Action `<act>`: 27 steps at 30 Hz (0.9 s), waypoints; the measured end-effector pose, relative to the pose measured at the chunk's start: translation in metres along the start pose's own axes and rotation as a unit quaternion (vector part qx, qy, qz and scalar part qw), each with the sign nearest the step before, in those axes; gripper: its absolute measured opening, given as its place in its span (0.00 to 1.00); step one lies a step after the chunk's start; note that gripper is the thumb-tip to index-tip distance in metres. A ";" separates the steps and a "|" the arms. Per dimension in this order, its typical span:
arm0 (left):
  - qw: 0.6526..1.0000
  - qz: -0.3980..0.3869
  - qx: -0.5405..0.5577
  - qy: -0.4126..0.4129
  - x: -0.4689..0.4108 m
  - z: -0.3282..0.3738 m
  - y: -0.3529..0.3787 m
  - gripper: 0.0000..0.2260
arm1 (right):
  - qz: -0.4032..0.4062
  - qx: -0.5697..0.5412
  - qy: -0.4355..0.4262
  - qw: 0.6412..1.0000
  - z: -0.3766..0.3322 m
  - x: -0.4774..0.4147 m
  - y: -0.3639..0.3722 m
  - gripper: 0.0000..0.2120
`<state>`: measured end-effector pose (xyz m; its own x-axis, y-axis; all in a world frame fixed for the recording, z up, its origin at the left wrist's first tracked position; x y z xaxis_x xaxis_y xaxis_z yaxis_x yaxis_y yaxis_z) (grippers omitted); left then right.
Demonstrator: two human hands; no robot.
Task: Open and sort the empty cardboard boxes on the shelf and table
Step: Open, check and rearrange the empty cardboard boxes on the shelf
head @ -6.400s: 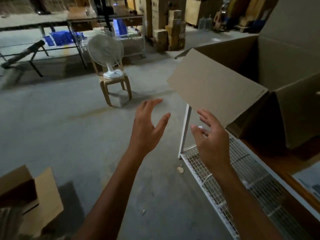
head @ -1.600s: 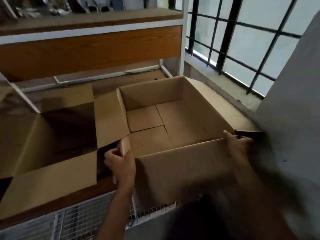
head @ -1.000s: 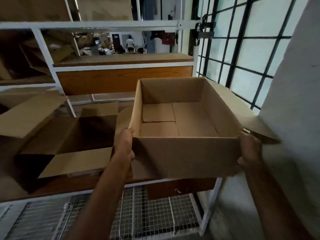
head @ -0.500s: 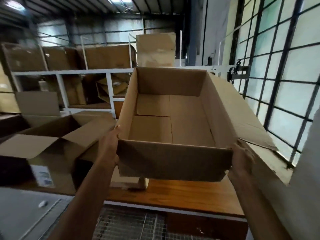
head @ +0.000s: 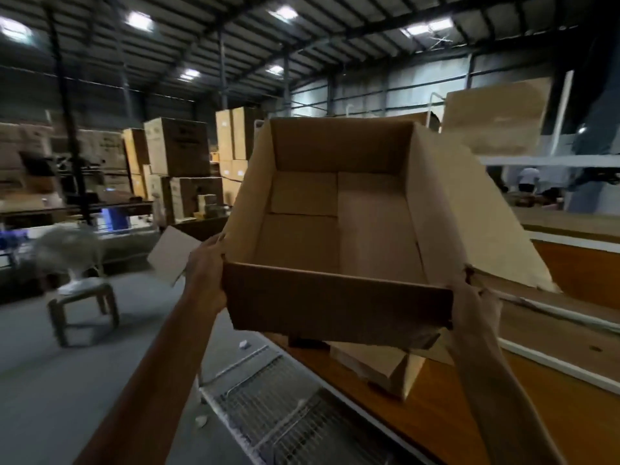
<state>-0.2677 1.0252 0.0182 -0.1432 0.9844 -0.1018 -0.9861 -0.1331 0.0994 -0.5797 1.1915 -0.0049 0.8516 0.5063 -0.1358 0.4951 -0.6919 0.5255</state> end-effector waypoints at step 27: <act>0.899 0.423 -0.054 -0.097 -0.167 -0.178 -0.400 0.17 | -0.322 0.134 0.189 0.918 0.392 0.153 0.362 0.11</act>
<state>0.1361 0.8935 -0.1806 -0.8393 0.5250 0.1412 -0.5345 -0.8444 -0.0376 -0.2027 0.8162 -0.1647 0.2713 0.9623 -0.0181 0.9426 -0.2619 0.2070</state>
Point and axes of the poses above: each hand's wrist, its own x-axis away from the middle knuckle, its own y-axis out of the palm, z = x × y, the point moved 3 cm from there along -x, towards the middle knuckle, and after that the axes turned 13 degrees about -x, right-handed, at the moved point
